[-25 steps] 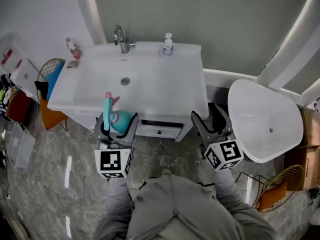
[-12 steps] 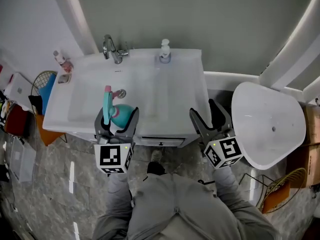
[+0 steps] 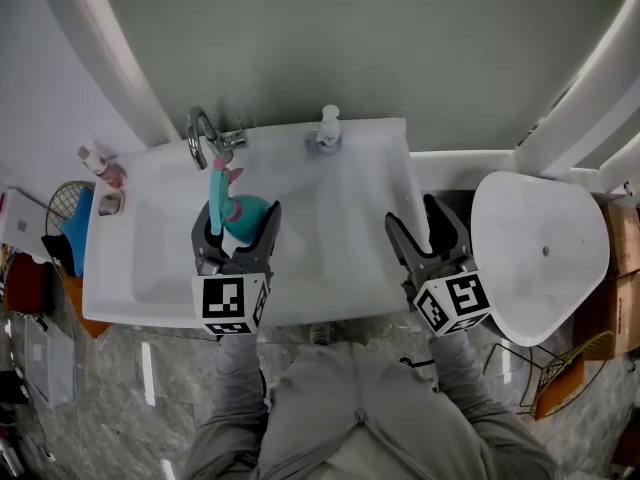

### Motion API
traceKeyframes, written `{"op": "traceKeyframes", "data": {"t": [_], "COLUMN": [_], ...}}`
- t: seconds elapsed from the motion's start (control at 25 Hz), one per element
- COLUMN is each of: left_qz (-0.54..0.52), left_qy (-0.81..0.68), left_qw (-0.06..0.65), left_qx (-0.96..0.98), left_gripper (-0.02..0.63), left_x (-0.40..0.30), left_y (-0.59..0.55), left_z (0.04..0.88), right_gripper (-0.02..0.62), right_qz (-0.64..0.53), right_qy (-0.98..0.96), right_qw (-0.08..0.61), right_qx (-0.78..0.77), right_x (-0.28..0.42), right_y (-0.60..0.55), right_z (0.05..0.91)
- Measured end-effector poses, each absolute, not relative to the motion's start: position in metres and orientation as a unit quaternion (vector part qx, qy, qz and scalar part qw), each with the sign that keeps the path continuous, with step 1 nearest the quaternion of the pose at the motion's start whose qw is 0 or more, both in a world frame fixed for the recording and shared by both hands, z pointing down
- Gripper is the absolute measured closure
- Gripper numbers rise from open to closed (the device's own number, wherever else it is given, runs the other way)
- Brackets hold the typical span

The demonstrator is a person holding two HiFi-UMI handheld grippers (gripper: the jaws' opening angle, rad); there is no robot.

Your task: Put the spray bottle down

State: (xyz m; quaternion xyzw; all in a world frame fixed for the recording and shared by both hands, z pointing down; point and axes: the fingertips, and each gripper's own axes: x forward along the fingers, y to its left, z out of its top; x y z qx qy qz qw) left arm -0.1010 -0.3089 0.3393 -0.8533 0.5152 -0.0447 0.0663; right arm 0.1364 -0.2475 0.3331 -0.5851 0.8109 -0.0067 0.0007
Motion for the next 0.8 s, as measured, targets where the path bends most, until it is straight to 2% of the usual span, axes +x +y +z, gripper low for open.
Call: {"op": "traceKeyframes", "data": {"t": [0.8], "left_qz": [-0.054], "left_qy": [0.458], "left_qw": [0.06], "left_qx": [-0.885], "left_gripper": [0.216], "left_x": [-0.062], "left_y": [-0.477], "left_z": [0.391], "right_gripper": [0.305], "right_qz": [-0.018], "right_qy": [0.763], "right_qw": [-0.044], "right_qx": [-0.644], "right_x": [0.152], "right_y": [-0.322], "right_z": [0.346]}}
